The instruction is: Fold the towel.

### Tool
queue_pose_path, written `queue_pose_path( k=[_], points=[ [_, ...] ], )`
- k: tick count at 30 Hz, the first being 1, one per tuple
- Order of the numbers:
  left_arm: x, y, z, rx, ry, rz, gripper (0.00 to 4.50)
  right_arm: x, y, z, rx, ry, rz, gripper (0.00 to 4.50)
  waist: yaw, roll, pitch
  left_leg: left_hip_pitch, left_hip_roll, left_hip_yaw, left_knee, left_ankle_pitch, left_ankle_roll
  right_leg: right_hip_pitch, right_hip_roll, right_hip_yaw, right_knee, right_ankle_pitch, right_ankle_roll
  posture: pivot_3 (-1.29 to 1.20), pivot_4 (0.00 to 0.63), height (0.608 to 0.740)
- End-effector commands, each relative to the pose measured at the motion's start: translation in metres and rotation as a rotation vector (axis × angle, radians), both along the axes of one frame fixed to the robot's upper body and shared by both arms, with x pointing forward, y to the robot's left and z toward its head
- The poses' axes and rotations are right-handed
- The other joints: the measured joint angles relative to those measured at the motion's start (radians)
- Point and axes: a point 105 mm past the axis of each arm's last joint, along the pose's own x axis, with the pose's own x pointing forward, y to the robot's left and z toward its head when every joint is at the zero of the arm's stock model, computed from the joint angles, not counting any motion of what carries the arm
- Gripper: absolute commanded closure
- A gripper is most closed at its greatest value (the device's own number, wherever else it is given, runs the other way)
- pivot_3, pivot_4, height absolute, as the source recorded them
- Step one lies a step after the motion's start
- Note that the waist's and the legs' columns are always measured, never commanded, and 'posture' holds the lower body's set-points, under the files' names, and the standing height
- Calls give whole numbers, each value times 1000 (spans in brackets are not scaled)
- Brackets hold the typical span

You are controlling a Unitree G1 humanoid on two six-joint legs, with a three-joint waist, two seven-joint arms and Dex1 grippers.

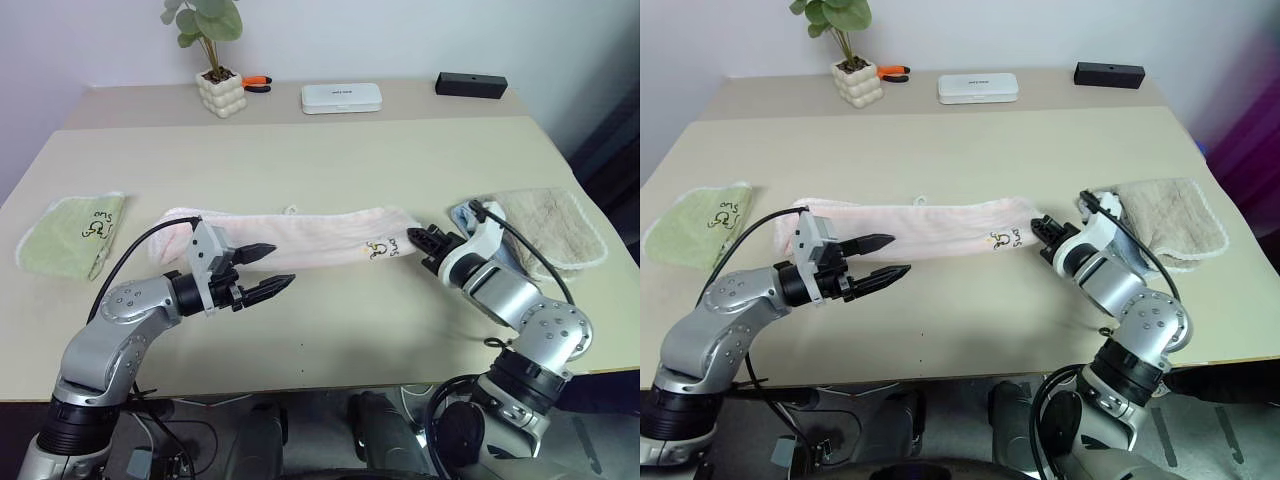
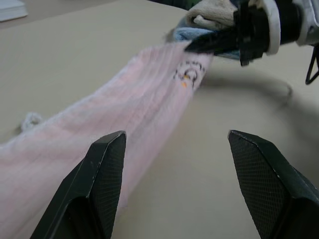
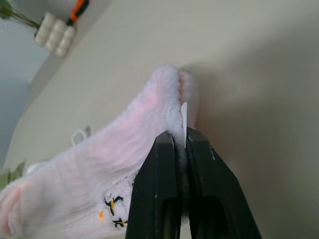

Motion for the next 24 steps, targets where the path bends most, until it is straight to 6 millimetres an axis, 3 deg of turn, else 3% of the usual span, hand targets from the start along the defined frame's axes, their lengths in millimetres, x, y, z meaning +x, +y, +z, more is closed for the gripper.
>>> queue_pose_path(
  k=[1, 6, 9, 15, 18, 24],
  points=[
    [0, -5, 5, -10, -29, -15, 1190, -2, -23, 27, -57, -99, -29, 4442, 2, 0, 0, 0, 0, 0, 0, 0, 0, 0, 0, 0, 0, 0, 0, 0, 150, 737],
    [3, -5, 2, -3, -33, -9, 1190, -6, -52, 54, -232, -166, -9, 4442, 0, 1, 0, 0, 0, 0, 0, 0, 0, 0, 0, 0, -2, -1, -1, 0, 150, 737],
    [5, -6, 2, -2, -36, -6, 1190, -8, -54, 72, -407, -213, 71, 4442, -2, 2, 1, 0, 0, 1, 0, 0, 0, 0, 0, 1, -2, -1, -2, 0, 150, 737],
    [3, -9, 4, -15, -32, -24, 1190, -13, -3, 77, -604, -301, 347, 4442, -3, 2, 1, 0, 1, 1, 0, -1, 1, 0, 2, 2, -2, -1, -1, 0, 150, 737],
    [-1, -13, 5, -27, -26, -30, 1190, -14, 55, 39, -717, -290, 582, 4442, -2, 2, 1, -1, 1, 1, 0, -1, 1, 0, 2, 2, -3, -1, -1, 0, 150, 737],
    [-5, -21, 5, -43, -21, -30, 1190, -3, 88, 7, -766, -297, 664, 4442, 6, 1, 1, -2, 1, 1, 1, -1, 1, -1, 2, 2, -3, 0, 0, 0, 150, 737]
  ],
)
